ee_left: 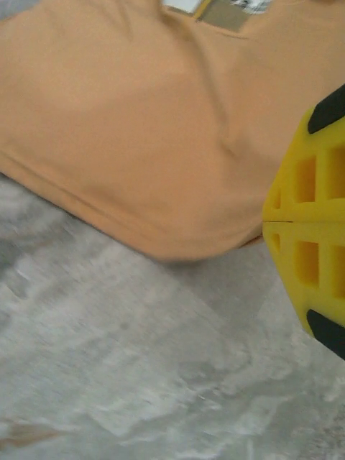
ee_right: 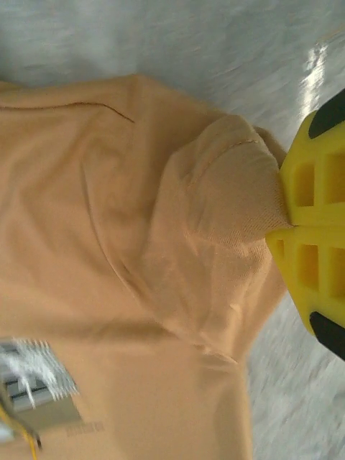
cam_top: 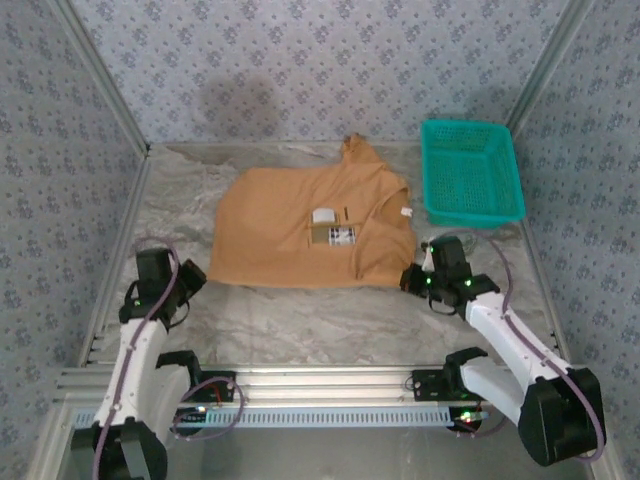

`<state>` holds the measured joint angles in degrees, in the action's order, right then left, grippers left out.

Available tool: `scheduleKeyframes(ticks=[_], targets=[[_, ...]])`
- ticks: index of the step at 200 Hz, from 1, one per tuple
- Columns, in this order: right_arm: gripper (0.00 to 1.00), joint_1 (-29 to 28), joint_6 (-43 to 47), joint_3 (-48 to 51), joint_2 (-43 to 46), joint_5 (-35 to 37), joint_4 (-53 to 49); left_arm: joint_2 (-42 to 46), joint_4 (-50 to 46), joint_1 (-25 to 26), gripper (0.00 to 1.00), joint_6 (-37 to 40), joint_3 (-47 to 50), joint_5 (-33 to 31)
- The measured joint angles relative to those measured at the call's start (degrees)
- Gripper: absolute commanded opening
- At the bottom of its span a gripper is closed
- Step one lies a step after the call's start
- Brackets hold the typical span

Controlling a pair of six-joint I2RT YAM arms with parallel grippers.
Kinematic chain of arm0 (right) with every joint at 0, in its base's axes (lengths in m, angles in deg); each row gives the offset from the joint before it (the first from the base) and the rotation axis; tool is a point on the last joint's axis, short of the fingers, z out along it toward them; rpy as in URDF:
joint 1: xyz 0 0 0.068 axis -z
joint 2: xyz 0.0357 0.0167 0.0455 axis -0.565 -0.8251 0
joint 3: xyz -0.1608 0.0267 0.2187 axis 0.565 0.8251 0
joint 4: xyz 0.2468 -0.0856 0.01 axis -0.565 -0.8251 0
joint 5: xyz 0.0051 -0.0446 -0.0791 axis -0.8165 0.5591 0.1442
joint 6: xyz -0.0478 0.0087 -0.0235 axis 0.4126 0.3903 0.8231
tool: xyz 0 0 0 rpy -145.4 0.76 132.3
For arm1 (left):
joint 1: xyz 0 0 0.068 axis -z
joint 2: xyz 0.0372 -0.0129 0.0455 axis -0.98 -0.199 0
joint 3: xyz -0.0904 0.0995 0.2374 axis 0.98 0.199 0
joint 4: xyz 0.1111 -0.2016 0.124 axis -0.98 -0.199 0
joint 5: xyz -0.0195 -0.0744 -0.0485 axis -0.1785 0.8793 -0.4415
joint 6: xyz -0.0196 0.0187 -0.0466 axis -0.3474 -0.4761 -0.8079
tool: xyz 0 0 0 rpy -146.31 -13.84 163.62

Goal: Fold the inside-out t-shirt

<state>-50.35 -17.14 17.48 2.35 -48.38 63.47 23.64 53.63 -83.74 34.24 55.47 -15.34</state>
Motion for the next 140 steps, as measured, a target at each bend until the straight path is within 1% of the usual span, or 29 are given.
scheduleKeyframes(ticks=[13,31,56,75,104,121,133,140], targets=[[0.00,-0.9,-1.2,2.7,1.8,0.0,0.9,2.0,0.4,0.1,0.00,-1.5,3.2,-0.2],[0.00,-2.3,-2.4,4.0,4.8,0.0,2.1,4.3,-0.3,0.1,0.00,-2.9,5.9,-0.8],[0.00,-2.9,-3.1,4.9,8.4,0.0,2.6,8.9,-2.2,0.5,0.02,-4.0,6.1,-1.1],[0.00,-2.9,-3.8,6.5,10.7,0.0,2.5,12.4,-2.9,1.8,0.03,-5.3,6.3,-1.5],[0.01,-3.3,-5.3,9.3,14.2,0.0,1.5,14.7,-4.1,2.8,0.03,-6.6,6.6,-1.5],[0.03,-3.7,-6.3,10.3,16.5,0.1,0.2,16.4,-5.4,4.0,0.08,-7.8,6.8,-1.5],[0.04,-3.9,-6.8,10.6,18.1,0.3,-0.6,17.8,-6.5,5.1,0.08,-8.7,6.8,-1.8],[0.07,-4.0,-7.2,10.8,19.0,0.3,-1.1,19.0,-7.3,5.7,0.08,-9.4,6.8,-2.0]])
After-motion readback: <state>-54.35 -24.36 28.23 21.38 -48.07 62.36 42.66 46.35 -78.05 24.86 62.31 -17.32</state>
